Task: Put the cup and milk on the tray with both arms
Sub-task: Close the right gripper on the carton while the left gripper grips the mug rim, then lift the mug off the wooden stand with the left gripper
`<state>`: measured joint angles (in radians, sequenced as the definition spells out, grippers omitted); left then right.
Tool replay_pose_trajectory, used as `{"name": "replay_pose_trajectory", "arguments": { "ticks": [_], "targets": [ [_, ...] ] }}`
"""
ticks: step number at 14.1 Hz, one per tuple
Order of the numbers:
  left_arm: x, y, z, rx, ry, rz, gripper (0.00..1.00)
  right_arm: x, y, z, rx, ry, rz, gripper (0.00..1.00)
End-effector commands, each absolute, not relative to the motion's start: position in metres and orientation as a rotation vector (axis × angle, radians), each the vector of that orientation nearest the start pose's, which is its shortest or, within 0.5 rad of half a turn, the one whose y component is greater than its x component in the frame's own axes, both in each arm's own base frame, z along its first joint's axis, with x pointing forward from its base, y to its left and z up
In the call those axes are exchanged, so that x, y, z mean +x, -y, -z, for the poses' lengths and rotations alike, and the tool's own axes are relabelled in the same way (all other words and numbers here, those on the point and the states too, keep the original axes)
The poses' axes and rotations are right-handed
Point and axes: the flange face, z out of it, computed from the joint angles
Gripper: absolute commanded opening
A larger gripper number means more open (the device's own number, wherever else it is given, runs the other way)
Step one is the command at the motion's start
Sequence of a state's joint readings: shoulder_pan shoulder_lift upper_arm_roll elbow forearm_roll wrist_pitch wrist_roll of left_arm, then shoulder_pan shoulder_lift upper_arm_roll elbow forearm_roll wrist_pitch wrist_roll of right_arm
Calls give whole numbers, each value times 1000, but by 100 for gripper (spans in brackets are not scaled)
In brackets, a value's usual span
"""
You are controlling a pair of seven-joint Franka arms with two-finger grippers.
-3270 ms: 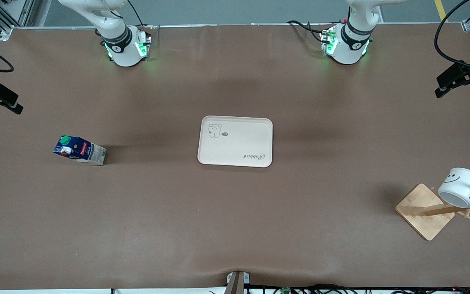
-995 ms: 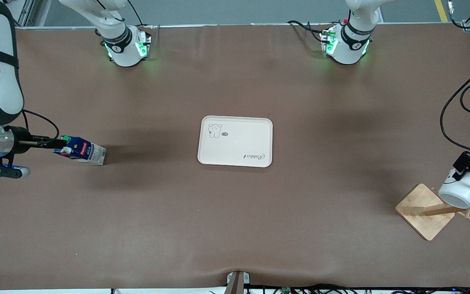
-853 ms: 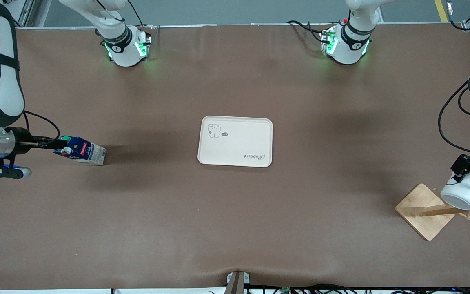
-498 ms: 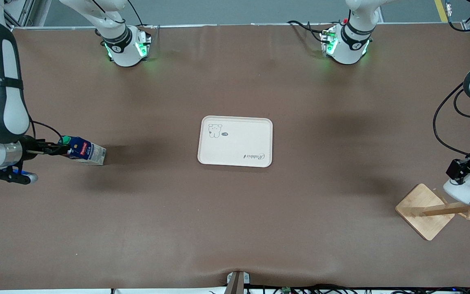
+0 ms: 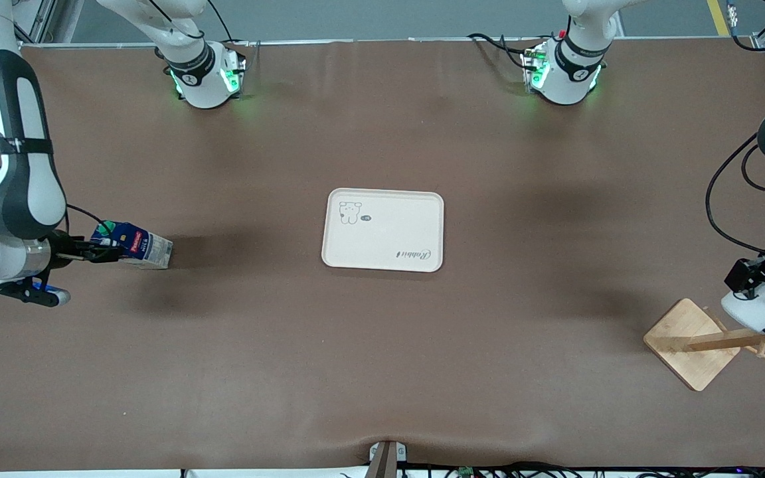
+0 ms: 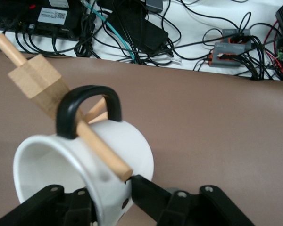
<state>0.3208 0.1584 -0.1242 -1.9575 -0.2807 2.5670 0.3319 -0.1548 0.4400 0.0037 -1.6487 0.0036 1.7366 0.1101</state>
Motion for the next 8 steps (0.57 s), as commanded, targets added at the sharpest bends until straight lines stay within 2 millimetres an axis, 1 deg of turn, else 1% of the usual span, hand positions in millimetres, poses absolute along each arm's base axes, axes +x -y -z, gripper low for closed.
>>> {"name": "replay_pose_trajectory", "arguments": {
  "ticks": [1,4,6,8],
  "targets": [
    [596,-123,-479,-3184,56,733,0,604,98,-338,-3045,-427,-516,100],
    [584,-117,-493,-3229,52,649,0,594,95,-334,-3042,-414,-546,100],
    [579,-117,-497,-3239,40,623,0,593,93,-338,-3045,-353,-538,100],
    [575,-114,-503,-3254,44,597,0,592,93,-337,-3043,-315,-543,100]
  ]
}}
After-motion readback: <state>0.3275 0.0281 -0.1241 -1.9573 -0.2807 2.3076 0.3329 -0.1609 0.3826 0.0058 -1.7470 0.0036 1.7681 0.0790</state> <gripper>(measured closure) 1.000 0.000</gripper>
